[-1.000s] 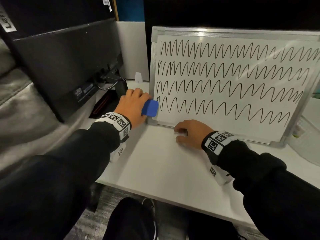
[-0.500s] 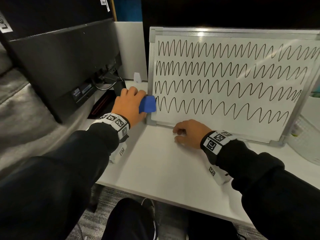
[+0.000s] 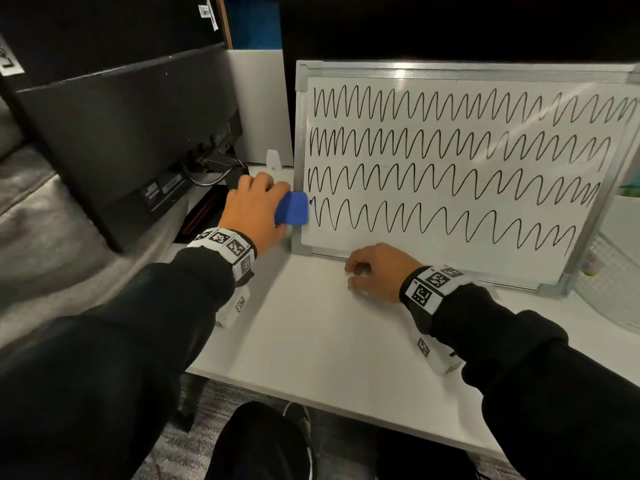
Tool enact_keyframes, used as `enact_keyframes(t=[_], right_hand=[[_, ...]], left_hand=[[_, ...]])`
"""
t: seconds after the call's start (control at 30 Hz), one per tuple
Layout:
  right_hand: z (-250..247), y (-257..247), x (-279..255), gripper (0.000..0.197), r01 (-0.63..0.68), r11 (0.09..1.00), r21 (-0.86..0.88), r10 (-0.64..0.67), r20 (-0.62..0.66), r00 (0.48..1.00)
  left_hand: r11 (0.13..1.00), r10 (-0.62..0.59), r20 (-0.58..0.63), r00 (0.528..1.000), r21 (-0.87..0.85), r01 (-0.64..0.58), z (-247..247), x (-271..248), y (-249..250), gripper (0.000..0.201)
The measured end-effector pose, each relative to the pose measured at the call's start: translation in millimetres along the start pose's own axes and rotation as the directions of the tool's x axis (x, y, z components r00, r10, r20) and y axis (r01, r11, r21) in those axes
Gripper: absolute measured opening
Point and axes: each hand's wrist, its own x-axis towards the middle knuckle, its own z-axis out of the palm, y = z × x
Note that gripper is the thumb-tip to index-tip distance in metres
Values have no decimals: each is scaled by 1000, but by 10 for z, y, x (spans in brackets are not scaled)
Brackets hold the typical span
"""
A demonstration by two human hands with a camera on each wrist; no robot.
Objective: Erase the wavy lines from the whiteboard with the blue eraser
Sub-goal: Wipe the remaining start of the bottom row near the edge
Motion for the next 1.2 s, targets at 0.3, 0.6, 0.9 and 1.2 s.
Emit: enact_keyframes(t=[0.3, 0.6, 0.9, 1.2], right_hand=[[6, 1, 8, 15, -8, 1000, 8, 8, -7, 1000], [6, 0, -4, 15, -26, 999, 18, 26, -4, 1000], [20, 18, 11, 14, -24, 999, 31, 25, -15, 1000], [16, 9, 4, 13, -33, 999, 41, 34, -14, 999]], left_hand=[[998, -18, -6, 1000, -62, 18, 19, -1, 1, 60], [998, 44, 32, 999, -54, -42, 25, -8, 50, 60], [993, 121, 40, 992, -4, -121, 18, 9, 42, 62], [996, 74, 15, 997, -43, -73, 1, 33, 67, 63]])
